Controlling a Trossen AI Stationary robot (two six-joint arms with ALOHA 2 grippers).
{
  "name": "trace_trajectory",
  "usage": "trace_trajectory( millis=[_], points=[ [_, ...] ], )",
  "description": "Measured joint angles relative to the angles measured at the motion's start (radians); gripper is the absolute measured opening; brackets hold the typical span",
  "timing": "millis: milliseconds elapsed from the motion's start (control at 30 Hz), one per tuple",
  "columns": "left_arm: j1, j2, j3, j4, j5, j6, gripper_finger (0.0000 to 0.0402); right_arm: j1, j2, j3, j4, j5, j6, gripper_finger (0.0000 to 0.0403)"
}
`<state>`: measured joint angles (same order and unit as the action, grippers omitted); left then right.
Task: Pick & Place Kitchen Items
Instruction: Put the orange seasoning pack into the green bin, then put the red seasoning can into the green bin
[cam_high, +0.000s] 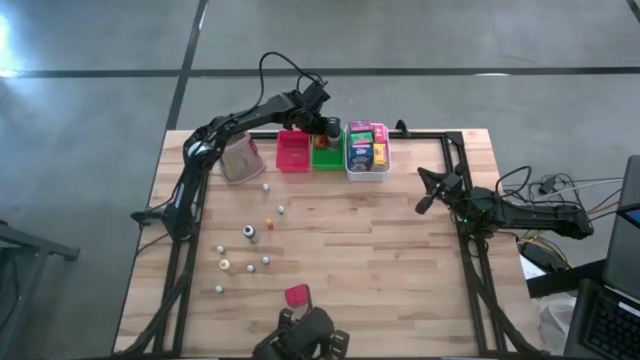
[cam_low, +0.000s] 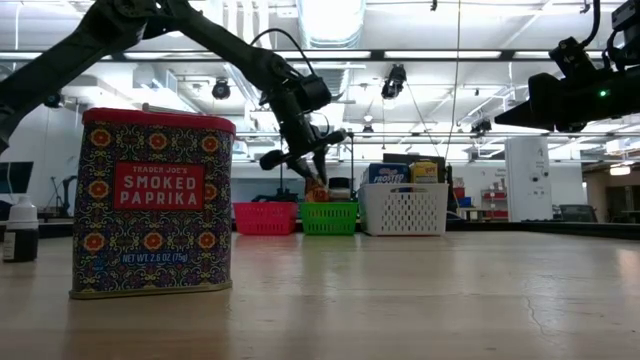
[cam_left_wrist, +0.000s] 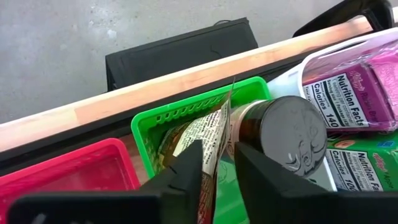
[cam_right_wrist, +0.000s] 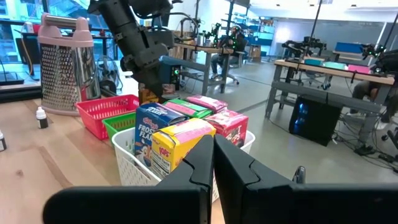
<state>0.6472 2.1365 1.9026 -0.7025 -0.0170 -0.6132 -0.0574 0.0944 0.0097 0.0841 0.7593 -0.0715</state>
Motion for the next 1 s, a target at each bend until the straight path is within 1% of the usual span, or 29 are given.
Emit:
trace_trajectory(
  millis=[100,200,433,567,767,967,1000],
  points=[
    [0.0,-0.003,0.0,0.0,0.005,0.003,0.0128,0.0,0.0,0.0,0.0,0.0,0.0,0.0008],
    [0.005,-0.011,0.012,0.001,0.027,0.024,0.0142,0.0,0.0,0.0,0.0,0.0,0.0,0.0008],
    [0.011,-0.014,0.107,-0.004,0.115,0.073,0.0147,0.0,0.0,0.0,0.0,0.0,0.0,0.0008],
    [0.011,-0.015,0.192,-0.092,0.132,0.13,0.0147,0.0,0.0,0.0,0.0,0.0,0.0,0.0008],
    [0.002,-0.016,0.334,-0.302,0.137,0.255,0.0147,0.0,0.0,0.0,0.0,0.0,0.0,0.0008],
    [-0.048,-0.016,0.453,-0.522,0.138,0.37,0.0147,0.0,0.0,0.0,0.0,0.0,0.0,0.0008],
    [-0.062,-0.024,0.455,-0.55,0.139,0.4,0.0147,0.0,0.0,0.0,0.0,0.0,0.0,0.0008]
  ],
)
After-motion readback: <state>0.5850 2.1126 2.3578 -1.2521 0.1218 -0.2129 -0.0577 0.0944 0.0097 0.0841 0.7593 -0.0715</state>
